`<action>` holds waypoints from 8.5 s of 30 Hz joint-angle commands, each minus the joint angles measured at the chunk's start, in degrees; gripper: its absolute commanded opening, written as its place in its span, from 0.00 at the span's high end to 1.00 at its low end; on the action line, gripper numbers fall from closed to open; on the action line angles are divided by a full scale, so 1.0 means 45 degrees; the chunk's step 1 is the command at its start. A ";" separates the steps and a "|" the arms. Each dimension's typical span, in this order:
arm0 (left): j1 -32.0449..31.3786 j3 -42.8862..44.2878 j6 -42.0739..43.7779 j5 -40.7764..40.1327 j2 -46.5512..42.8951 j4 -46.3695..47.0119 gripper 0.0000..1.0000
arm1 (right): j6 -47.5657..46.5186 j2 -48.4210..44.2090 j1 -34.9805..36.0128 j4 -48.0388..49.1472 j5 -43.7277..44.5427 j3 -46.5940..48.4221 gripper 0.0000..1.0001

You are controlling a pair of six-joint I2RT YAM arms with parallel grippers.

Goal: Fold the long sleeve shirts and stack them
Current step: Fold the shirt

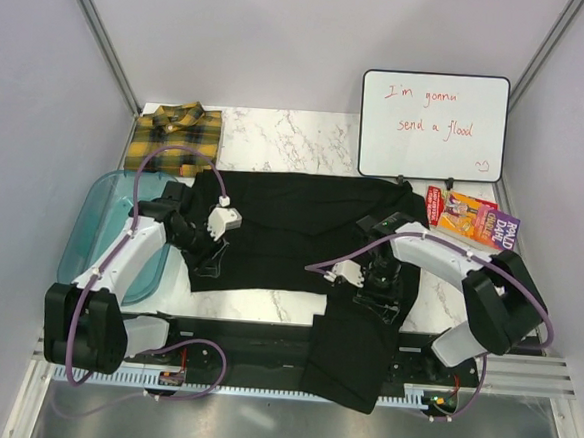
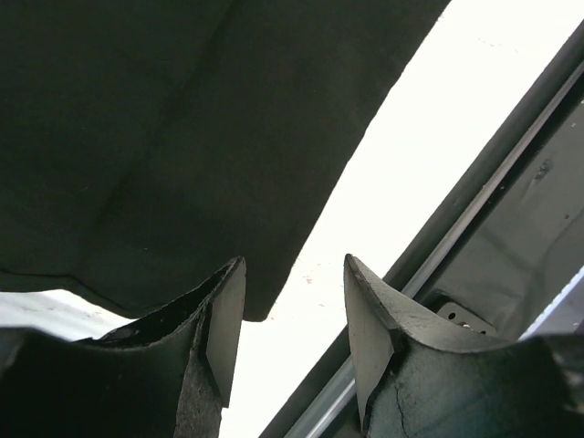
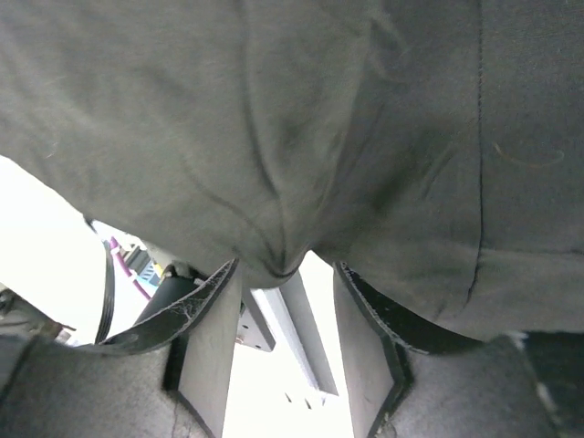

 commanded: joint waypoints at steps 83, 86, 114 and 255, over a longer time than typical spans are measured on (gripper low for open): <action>-0.0215 -0.3340 0.7937 -0.3137 -0.0131 0.1427 0.57 | -0.0966 0.0305 -0.0282 -0.0777 0.2958 0.4689 1.00; -0.0215 -0.3731 0.7956 -0.3176 -0.0072 0.1758 0.58 | -0.0947 0.0325 -0.0263 -0.0777 0.3016 0.4689 1.00; 0.0332 0.3509 0.6962 -0.2688 0.3594 -0.0038 0.98 | -0.3250 0.2607 -0.1531 -0.0329 0.4852 0.8788 1.00; -0.2911 0.5942 -0.9368 0.5574 0.7939 0.7697 0.34 | 0.1926 0.1263 -0.5560 0.5764 -0.4019 0.5608 0.25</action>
